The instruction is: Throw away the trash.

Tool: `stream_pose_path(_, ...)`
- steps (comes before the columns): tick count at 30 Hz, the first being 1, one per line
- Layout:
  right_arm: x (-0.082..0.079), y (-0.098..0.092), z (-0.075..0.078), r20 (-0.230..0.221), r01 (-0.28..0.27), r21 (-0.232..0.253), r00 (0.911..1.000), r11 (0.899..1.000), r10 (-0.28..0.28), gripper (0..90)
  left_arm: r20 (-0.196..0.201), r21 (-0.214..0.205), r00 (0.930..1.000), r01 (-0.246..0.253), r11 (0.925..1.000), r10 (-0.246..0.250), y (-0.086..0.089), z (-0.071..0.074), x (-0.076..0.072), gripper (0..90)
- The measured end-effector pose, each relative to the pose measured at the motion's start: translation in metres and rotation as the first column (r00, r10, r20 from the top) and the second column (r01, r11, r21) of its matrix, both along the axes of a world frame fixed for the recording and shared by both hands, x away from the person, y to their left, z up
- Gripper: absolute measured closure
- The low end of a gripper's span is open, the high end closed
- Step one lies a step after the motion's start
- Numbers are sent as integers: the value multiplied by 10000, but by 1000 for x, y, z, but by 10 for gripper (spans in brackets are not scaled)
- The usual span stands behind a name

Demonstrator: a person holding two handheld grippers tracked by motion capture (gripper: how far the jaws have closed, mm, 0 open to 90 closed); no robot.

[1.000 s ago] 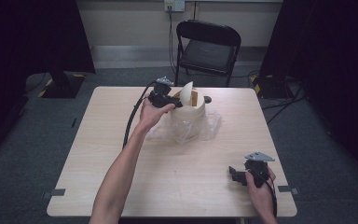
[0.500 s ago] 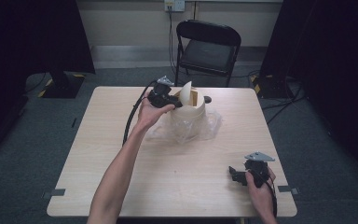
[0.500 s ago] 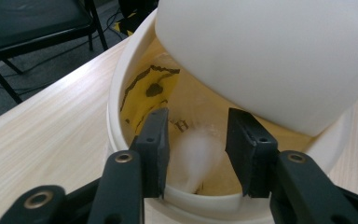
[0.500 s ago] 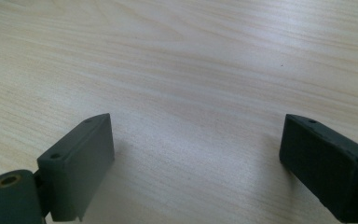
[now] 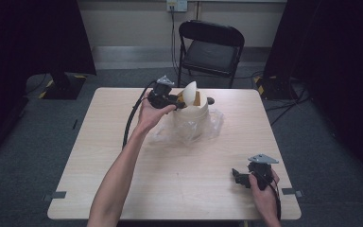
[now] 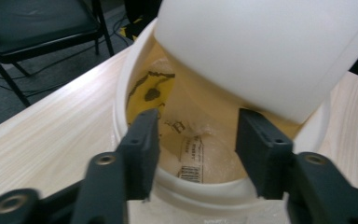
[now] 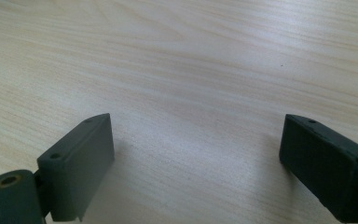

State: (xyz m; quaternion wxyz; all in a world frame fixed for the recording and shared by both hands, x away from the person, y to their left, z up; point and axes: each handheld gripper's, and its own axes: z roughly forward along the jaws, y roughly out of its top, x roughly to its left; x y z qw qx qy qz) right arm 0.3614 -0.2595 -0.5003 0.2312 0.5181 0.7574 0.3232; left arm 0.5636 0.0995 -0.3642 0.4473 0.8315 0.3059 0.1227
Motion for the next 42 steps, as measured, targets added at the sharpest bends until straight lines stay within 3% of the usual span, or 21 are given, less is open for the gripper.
stream_pose_path(6,0,0,0,-7,-2,7,10000,10000,2,93,-93,-485,9999,-75,9988,70,14,5,-3,500)
stream_pose_path(12,0,0,0,-10,-6,14,10000,10000,6,92,-218,-780,9993,-315,9965,299,27,7,-11,411)
stream_pose_path(17,0,0,0,-6,-6,14,10000,10000,6,92,-32,-854,9976,-697,9939,697,40,10,-18,355)
stream_pose_path(20,0,0,0,-7,-8,15,10000,10000,8,92,21,-761,9979,-646,9950,649,44,8,-20,320)
stream_pose_path(22,0,0,0,-7,-9,15,10000,10000,9,92,-73,-1031,9981,-610,9928,606,49,5,-24,294)
stream_pose_path(27,0,0,0,-11,-3,17,10000,10000,3,92,40,-886,9962,-868,9923,875,60,3,-32,238)
stream_pose_path(31,0,0,0,-10,-7,17,10000,10000,7,92,86,-997,9942,-1059,9894,1073,69,3,-38,209)
stream_pose_path(33,0,0,0,-8,-7,16,10000,10000,7,92,-105,-939,9933,-1152,9889,1147,77,3,-42,169)
stream_pose_path(37,0,0,0,-8,-5,16,10000,10000,5,92,83,-585,9903,-1376,9888,1383,89,-1,-55,163)
stream_pose_path(42,0,0,0,-7,-4,15,10000,10000,4,92,-171,-419,9838,-1791,9829,1785,107,-12,-72,164)
